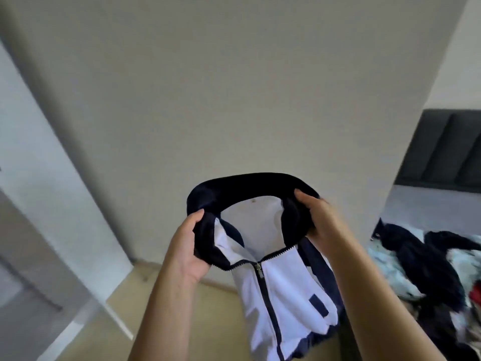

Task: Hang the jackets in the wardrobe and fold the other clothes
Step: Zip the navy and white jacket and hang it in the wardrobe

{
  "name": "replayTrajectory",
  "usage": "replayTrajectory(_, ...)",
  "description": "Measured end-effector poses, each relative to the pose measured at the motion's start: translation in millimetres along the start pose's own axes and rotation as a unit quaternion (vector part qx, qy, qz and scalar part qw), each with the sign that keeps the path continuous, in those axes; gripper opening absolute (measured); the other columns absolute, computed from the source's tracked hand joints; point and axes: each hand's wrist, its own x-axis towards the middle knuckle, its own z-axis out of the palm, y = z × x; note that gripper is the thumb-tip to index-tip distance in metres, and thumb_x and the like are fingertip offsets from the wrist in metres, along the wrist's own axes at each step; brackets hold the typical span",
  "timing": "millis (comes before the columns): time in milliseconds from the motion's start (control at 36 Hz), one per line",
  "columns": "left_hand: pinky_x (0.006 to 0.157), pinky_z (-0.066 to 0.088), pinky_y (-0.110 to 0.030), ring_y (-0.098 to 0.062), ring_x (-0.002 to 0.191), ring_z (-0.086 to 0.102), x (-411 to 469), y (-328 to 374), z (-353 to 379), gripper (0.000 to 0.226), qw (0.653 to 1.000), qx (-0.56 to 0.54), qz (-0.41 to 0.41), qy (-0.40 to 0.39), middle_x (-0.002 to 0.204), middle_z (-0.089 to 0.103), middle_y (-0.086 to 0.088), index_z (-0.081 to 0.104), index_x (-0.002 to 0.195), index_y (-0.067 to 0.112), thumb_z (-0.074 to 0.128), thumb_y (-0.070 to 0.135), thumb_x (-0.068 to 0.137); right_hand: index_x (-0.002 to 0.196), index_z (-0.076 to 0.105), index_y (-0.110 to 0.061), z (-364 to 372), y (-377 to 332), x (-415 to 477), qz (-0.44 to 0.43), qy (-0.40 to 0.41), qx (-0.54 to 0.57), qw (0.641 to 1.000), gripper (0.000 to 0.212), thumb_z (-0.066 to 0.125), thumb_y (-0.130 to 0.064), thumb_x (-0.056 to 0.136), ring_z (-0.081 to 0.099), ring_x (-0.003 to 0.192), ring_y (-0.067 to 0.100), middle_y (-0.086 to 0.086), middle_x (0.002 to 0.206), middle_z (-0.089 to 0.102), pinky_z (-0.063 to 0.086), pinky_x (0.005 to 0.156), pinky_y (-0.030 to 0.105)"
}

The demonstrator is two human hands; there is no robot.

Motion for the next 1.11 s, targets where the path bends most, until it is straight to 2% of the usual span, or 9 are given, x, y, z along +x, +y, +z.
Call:
replayTrajectory(167,0.073,0.051,-0.037,-0.024,0.076,0.072,-65.0,78.3,-146.9,0.022,0.991,-0.032,0.070,0.111,0.091,0.073,-0.009,0.070,0.098,0.009,0.059,0.026,0.088,0.092,0.065,-0.011,142.6,77.9,-22.1,-0.010,-0.086,-0.080,0.993,0.010,0.060,-0.019,0.092,0.068,0.057,0.014,0.002,0.066,0.072,0.052,0.050,0.024)
replayTrajectory(278,0.071,0.050,-0.037,-0.024,0.079,0.072,-111.7,126.4,-236.5,0.026,0.979,-0.040,0.114,0.162,0.094,0.074,-0.011,0.073,0.097,0.009,0.055,0.026,0.090,0.076,0.067,-0.015,232.9,131.4,-45.2,-0.031,-0.122,-0.128,0.984,0.016,0.059,-0.017,0.091,0.066,0.057,0.014,-0.004,0.059,0.069,0.050,0.063,0.032)
replayTrajectory(472,0.069,0.051,-0.036,-0.023,0.074,0.072,-168.8,186.5,-353.7,0.023,0.942,-0.090,0.190,0.262,0.090,0.074,-0.010,0.071,0.099,0.012,0.055,0.026,0.091,0.077,0.067,-0.015,373.2,205.9,-95.8,-0.031,-0.235,-0.177,0.955,0.019,0.057,-0.014,0.092,0.065,0.063,0.017,-0.003,0.063,0.070,0.049,0.059,0.028)
replayTrajectory(583,0.082,0.049,-0.038,-0.025,0.085,0.063,-184.1,210.0,-417.8,0.024,0.909,-0.133,0.219,0.328,0.096,0.067,-0.012,0.065,0.103,0.011,0.054,0.029,0.093,0.083,0.069,-0.013,443.3,245.4,-107.7,-0.021,-0.303,-0.207,0.930,0.016,0.056,-0.013,0.092,0.067,0.068,0.016,0.001,0.074,0.072,0.048,0.058,0.024)
replayTrajectory(694,0.065,0.051,-0.029,-0.021,0.076,0.064,-184.2,235.4,-477.3,0.023,0.873,-0.171,0.256,0.377,0.084,0.068,-0.009,0.064,0.106,0.013,0.049,0.027,0.097,0.083,0.069,-0.018,516.7,286.2,-108.8,-0.003,-0.364,-0.228,0.903,0.016,0.057,-0.014,0.093,0.068,0.072,0.017,0.001,0.077,0.072,0.050,0.062,0.026)
replayTrajectory(750,0.061,0.052,-0.025,-0.019,0.075,0.062,-184.7,251.3,-507.7,0.029,0.860,-0.166,0.272,0.399,0.082,0.066,-0.010,0.060,0.118,0.007,0.044,0.023,0.099,0.083,0.068,-0.020,555.1,308.8,-105.8,0.006,-0.395,-0.239,0.887,0.017,0.056,-0.014,0.094,0.068,0.076,0.020,0.003,0.081,0.072,0.051,0.066,0.028)
replayTrajectory(889,0.087,0.047,-0.036,-0.023,0.093,0.057,-182.8,298.3,-570.4,0.041,0.817,-0.184,0.294,0.460,0.111,0.061,-0.012,0.049,0.134,0.006,0.042,0.027,0.100,0.083,0.067,-0.019,654.9,365.1,-98.4,0.045,-0.468,-0.249,0.847,0.017,0.055,-0.014,0.094,0.070,0.061,0.013,-0.002,0.067,0.073,0.050,0.050,0.017)
replayTrajectory(1000,0.089,0.048,-0.040,-0.030,0.102,0.059,-193.4,329.1,-606.9,0.031,0.792,-0.212,0.309,0.482,0.114,0.064,-0.014,0.062,0.118,0.008,0.051,0.026,0.095,0.097,0.065,-0.015,732.4,401.3,-102.5,0.072,-0.534,-0.293,0.789,0.012,0.055,-0.021,0.095,0.069,0.085,0.022,0.006,0.090,0.071,0.053,0.075,0.028)
replayTrajectory(1111,0.081,0.051,-0.037,-0.026,0.092,0.064,-206.4,350.6,-646.0,0.025,0.753,-0.231,0.340,0.513,0.095,0.071,-0.010,0.066,0.105,0.011,0.050,0.027,0.096,0.096,0.061,-0.021,798.7,434.8,-109.8,0.091,-0.602,-0.324,0.724,0.008,0.054,-0.024,0.097,0.066,0.083,0.016,0.000,0.090,0.066,0.052,0.070,0.020)
